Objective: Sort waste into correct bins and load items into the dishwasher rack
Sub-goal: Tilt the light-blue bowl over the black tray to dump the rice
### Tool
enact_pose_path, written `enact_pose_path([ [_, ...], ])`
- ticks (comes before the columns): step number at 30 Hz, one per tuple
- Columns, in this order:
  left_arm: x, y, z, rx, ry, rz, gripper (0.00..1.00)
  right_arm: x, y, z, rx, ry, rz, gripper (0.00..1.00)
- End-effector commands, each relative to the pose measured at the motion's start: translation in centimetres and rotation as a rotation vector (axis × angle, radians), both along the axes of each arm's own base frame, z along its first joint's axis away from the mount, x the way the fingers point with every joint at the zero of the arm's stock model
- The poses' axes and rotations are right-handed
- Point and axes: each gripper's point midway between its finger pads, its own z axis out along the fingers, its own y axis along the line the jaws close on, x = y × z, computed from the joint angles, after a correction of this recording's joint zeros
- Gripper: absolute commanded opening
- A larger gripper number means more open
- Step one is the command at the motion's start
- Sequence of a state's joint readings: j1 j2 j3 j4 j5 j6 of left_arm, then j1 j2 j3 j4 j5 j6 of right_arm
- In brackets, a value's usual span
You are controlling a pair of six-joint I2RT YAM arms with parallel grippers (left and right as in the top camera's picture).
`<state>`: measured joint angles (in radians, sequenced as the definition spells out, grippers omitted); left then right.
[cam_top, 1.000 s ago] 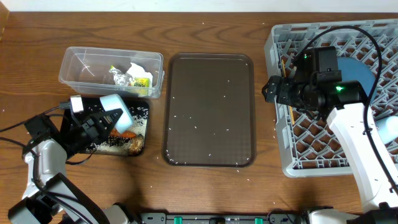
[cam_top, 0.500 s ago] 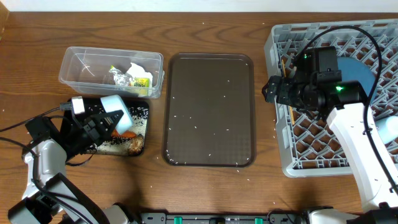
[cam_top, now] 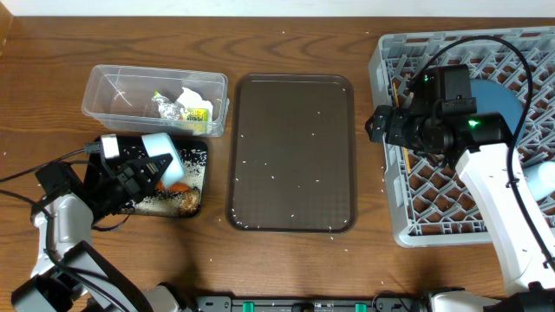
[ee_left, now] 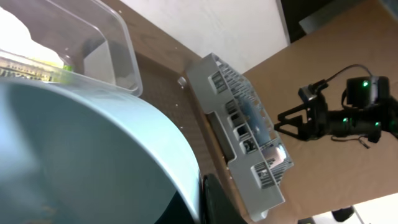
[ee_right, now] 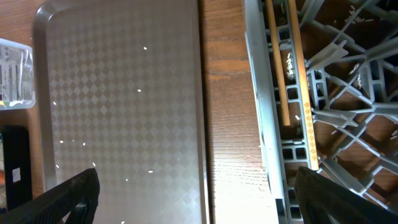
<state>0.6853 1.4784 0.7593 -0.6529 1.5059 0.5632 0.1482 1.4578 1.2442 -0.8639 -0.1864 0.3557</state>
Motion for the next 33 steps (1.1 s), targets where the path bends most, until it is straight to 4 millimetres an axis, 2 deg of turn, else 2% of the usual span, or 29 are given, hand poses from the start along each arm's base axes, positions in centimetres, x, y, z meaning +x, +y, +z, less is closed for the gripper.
enact_pose_path([
  [1,-0.1,-0.2,0.8,-0.033,-0.035,-0.007,0.06,-0.2,0.2,-0.3,-0.004,0.010,0.001,0.95],
  [2,-0.1,-0.2,0.3,-0.007,-0.025,-0.007,0.06,-0.2,0.2,-0.3,-0.004,0.010,0.001,0.95],
  [4,-0.2,-0.3,1.2,-0.086,0.000,-0.005,0.06,-0.1,0.3,-0.2,-0.003,0.006,0.001,0.95],
  [5,-0.2,-0.4,1.0,-0.069,-0.007,-0.008,0.06,-0.1,0.3,-0.2,-0.003,0.006,0.001,0.95],
  [7,-0.1,-0.1,-0.9,0.071,-0.001,-0.009,0.06,-0.1,0.3,-0.2,-0.003,0.007,0.001,0.95],
  [8,0.0,0.0,-1.1,0.051,0.038,0.000,0.06,-0.1,0.3,-0.2,-0.003,0.006,0.001,0.95],
  [10,-0.1,-0.3,1.1,-0.106,0.025,-0.003,0.06,-0.1,0.3,-0.2,-0.003,0.007,0.001,0.95],
  [11,0.0,-0.3,1.2,-0.081,-0.003,-0.009,0.06,-0.1,0.3,-0.2,-0.003,0.007,0.001,0.95],
  [13,0.1,-0.2,-0.3,0.027,0.009,-0.007,0.06,-0.1,0.2,-0.2,-0.003,0.006,0.001,0.95],
  [15,0.0,-0.4,1.2,-0.084,-0.002,-0.011,0.06,-0.1,0.3,-0.2,-0.003,0.007,0.001,0.95],
  [16,0.0,-0.5,1.3,-0.079,-0.007,-0.014,0.06,-0.1,0.2,-0.2,-0.003,0.008,0.001,0.95],
  [18,0.1,-0.3,-0.5,0.050,-0.002,-0.015,0.06,-0.1,0.2,-0.3,-0.004,0.008,0.001,0.95],
  [19,0.2,-0.3,-0.5,0.032,0.020,-0.010,0.06,-0.1,0.3,-0.2,-0.003,0.007,0.001,0.95],
  [21,0.1,-0.6,1.1,-0.054,-0.025,-0.021,0.06,-0.1,0.2,-0.2,-0.004,0.007,0.001,0.95],
  [24,0.3,-0.4,0.4,0.012,-0.034,-0.021,0.06,-0.1,0.3,-0.2,-0.003,0.005,0.001,0.95],
  [26,0.2,-0.6,1.1,-0.057,-0.016,-0.022,0.06,-0.1,0.3,-0.2,-0.003,0.006,0.001,0.95],
  [29,0.3,-0.2,-1.1,0.053,0.052,-0.005,0.06,-0.1,0.2,-0.2,-0.004,0.007,0.001,0.95],
  [31,0.2,-0.6,0.5,-0.067,0.052,-0.013,0.06,-0.1,0.2,-0.2,-0.004,0.007,0.002,0.96],
  [33,0.2,-0.8,0.5,-0.013,-0.014,-0.029,0.06,-0.2,0.2,-0.3,-0.004,0.009,0.002,0.96],
])
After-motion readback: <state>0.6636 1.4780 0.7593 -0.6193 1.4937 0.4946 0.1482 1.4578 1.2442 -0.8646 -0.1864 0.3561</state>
